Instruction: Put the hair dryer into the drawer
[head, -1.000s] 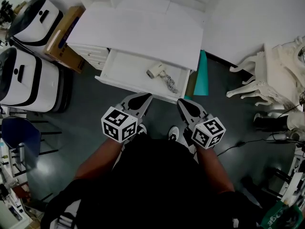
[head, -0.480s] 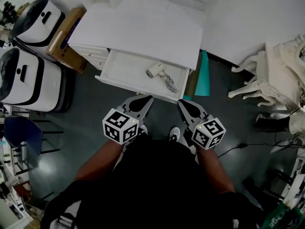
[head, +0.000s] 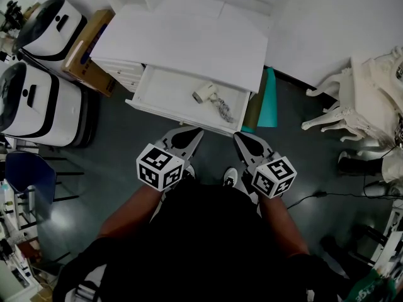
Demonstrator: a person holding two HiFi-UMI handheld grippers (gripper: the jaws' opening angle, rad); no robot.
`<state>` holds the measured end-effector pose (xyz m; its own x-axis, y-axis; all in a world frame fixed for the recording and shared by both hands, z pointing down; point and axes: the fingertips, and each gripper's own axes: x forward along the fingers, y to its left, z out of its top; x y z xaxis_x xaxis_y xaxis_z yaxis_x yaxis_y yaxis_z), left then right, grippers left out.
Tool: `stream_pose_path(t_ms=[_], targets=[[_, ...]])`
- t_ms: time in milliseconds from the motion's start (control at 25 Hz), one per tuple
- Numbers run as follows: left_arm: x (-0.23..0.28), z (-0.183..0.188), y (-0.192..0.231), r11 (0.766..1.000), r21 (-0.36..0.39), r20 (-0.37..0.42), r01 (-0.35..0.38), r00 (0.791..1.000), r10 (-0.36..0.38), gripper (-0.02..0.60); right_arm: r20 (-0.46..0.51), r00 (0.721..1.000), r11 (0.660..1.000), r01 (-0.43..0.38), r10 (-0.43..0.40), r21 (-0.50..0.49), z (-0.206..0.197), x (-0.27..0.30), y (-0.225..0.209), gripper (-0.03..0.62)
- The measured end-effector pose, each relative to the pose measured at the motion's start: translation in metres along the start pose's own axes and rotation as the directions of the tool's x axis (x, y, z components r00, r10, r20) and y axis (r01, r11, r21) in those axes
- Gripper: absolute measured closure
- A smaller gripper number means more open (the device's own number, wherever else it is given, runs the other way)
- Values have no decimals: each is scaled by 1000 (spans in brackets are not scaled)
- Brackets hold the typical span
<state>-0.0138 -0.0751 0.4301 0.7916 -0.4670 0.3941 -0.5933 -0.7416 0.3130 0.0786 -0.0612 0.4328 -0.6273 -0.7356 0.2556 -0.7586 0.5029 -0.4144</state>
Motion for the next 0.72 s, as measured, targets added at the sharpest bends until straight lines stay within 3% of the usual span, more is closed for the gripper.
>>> stream_pose_path(t_ms=[720], targets=[[0,3,-2,1000,1,7,5,1000,-5,577,8,1000,1000,-7,7,-2,1,1,4,569]])
